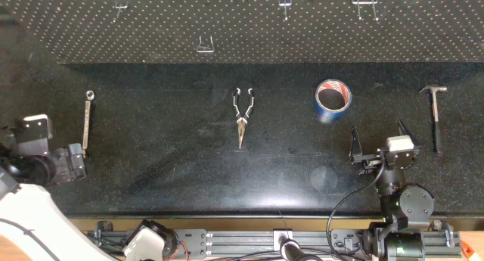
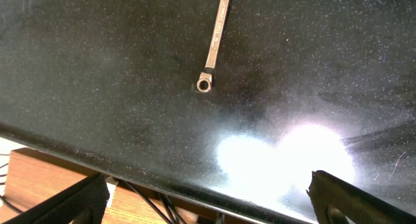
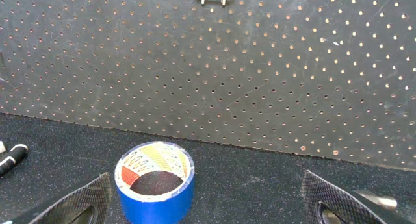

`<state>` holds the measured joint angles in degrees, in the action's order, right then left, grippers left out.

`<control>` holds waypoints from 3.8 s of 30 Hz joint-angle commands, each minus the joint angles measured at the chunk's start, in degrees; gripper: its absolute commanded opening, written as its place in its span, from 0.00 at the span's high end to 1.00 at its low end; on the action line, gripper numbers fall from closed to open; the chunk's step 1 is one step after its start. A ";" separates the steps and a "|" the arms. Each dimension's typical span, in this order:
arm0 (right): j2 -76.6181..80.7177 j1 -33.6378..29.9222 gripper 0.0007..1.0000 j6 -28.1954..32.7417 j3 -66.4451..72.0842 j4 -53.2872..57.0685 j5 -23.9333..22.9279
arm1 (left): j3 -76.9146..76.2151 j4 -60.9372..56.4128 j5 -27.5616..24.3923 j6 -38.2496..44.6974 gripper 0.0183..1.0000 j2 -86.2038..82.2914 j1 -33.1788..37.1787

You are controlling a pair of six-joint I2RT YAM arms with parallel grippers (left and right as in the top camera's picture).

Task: Place Tools Onto Pegboard

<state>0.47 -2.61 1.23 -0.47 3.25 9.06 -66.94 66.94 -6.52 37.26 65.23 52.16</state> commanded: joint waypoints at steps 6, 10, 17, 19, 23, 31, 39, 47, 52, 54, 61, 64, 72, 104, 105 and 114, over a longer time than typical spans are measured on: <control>-0.42 0.35 0.06 0.59 0.24 0.20 -0.09 | -1.33 -4.28 -4.94 3.56 0.01 8.72 2.21; -0.42 0.35 0.06 0.59 0.24 0.20 -0.09 | -1.33 -10.23 -6.43 4.79 0.00 15.76 2.21; -0.42 0.35 0.06 0.59 0.24 0.17 -0.09 | -1.31 -16.96 -11.28 11.52 0.01 28.46 2.10; -0.42 0.35 0.06 0.59 0.24 0.20 -0.09 | -1.31 -18.80 -11.67 11.69 0.01 30.49 1.27; -0.42 0.35 0.06 0.59 0.24 0.20 -0.09 | -1.31 -20.81 -11.54 9.29 0.01 35.67 -3.39; -0.42 0.35 0.06 0.59 0.24 0.20 -0.09 | -1.31 -25.42 -5.97 6.49 0.00 40.85 -4.26; -0.42 0.35 0.06 0.59 0.24 0.20 -0.09 | -1.31 -26.05 -3.80 6.51 0.00 43.87 -6.84; -0.42 0.35 0.06 0.59 0.24 0.17 -0.09 | -1.31 -26.40 -2.47 4.70 0.44 43.91 -7.54; -0.42 0.35 0.06 0.59 0.24 0.20 -0.09 | -1.31 -25.79 -2.45 1.64 0.68 43.91 -7.54; -0.42 0.35 0.06 0.59 0.24 0.20 -0.09 | -1.31 -25.55 -2.47 1.49 0.79 43.91 -7.56; -0.42 0.35 0.06 0.59 0.24 0.17 -0.09 | -1.33 -24.24 -2.45 -1.07 0.94 43.91 -7.56; -0.42 0.35 0.06 0.59 0.24 0.20 -0.09 | -1.33 -23.65 -2.45 -1.05 0.99 43.91 -7.56; -0.42 0.35 0.06 0.59 0.24 0.17 -0.09 | -1.36 -25.83 -2.49 -1.03 0.99 43.06 -7.56; -0.37 0.35 0.06 0.59 0.24 0.20 -0.09 | 25.53 -53.05 -13.66 -11.37 0.99 1.07 -28.61; -0.37 0.35 0.06 0.59 0.24 0.17 -0.09 | 25.53 -53.27 -13.46 -11.41 0.99 -0.52 -30.16; -0.37 0.35 0.06 0.59 0.24 0.17 -0.07 | 25.53 -53.90 -13.22 -14.56 0.99 -12.59 -30.38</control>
<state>0.45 -2.61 1.23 -0.47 3.25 9.08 -41.36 13.96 -19.18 24.12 51.44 21.76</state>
